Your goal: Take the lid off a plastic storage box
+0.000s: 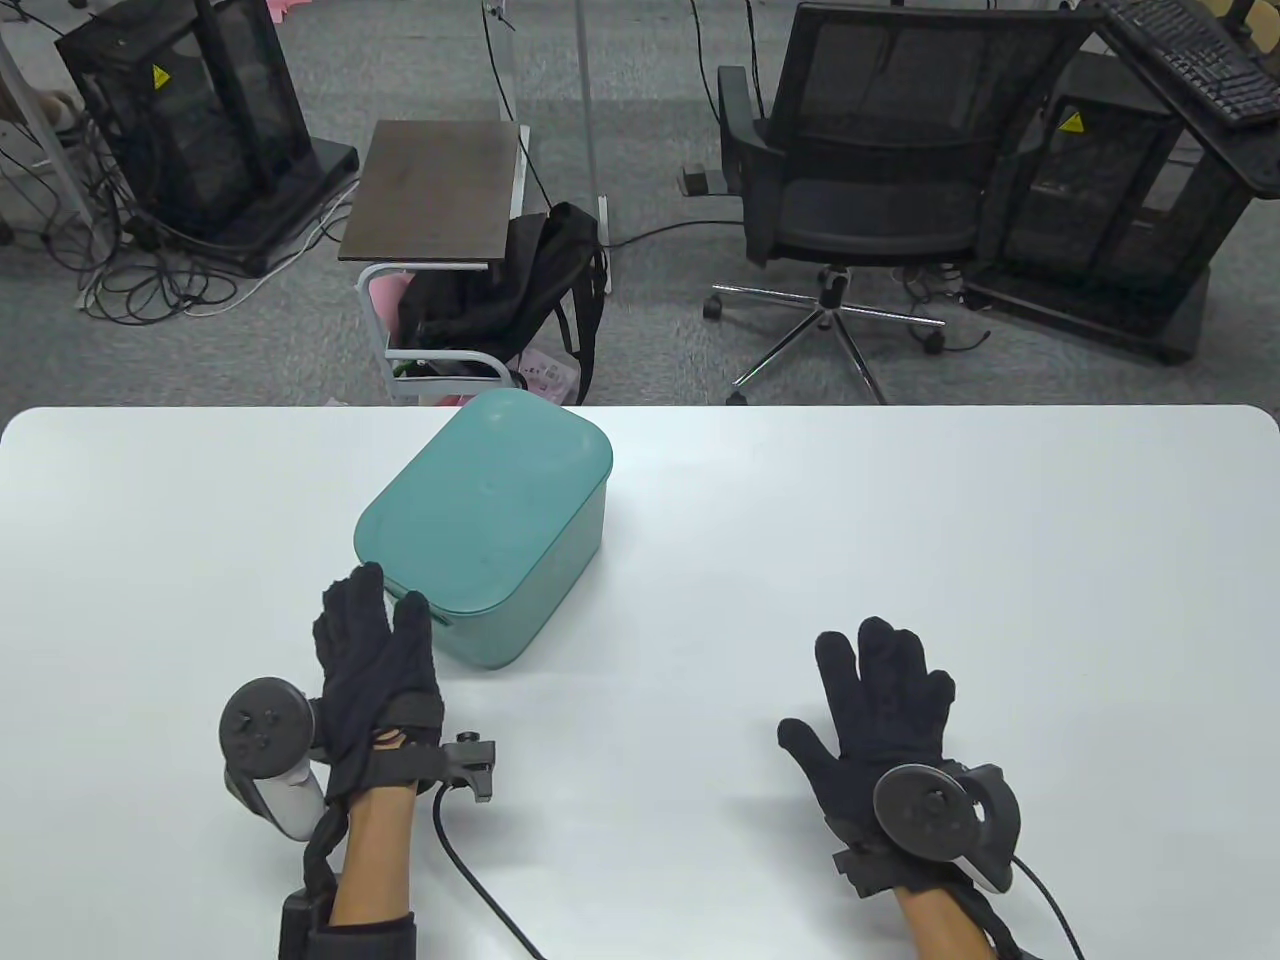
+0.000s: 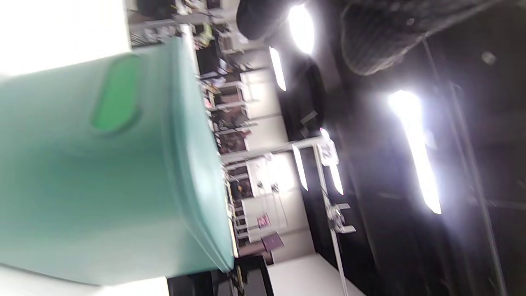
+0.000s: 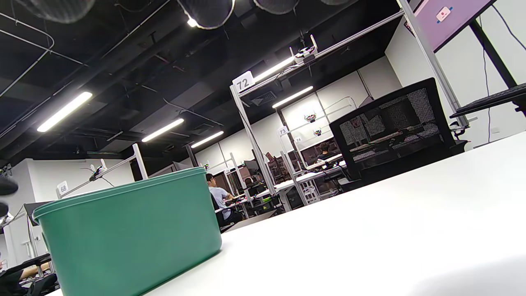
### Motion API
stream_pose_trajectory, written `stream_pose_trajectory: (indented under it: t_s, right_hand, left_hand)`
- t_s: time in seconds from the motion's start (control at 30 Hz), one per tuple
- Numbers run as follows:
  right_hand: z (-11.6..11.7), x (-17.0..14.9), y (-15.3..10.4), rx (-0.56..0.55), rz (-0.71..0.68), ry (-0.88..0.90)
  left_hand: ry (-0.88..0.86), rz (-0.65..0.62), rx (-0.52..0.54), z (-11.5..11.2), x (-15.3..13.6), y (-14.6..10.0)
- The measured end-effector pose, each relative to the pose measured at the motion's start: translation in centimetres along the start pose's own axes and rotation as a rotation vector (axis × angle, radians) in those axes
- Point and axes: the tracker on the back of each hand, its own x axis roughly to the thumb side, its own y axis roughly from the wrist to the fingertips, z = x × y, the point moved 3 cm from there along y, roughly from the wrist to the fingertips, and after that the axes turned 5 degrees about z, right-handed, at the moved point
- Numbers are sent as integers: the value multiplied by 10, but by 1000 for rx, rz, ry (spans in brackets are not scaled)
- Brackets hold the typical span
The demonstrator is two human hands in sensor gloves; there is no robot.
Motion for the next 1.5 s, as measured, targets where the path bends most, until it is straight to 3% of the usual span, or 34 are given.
stream_pose_trajectory:
  t_s: [0.13,0.27,0.63,0.87,1.03,1.2,1.5]
  right_hand:
    - [2,-1,1,7,4,2]
    - [1,0,0,5,4,-3]
    - [0,-2,1,0,15,-1]
    - [0,-3,1,1,16,4]
    - [0,-3,1,1,17,10]
    - [-1,-4,1,-3,20,16]
    - [-2,-7,1,3,30,12]
  left_hand:
    - [-155,124,20,0,-35,10]
    - [-95,163,24,-3,-48,15]
    - [-66,196,-28,-24,-55,19]
    - [-143,238,-64,-35,-62,19]
    - [-278,296,-90,-43,-68,17]
    - [-545,352,-148,-56,-75,17]
    - [-710,311,-235,-68,-79,18]
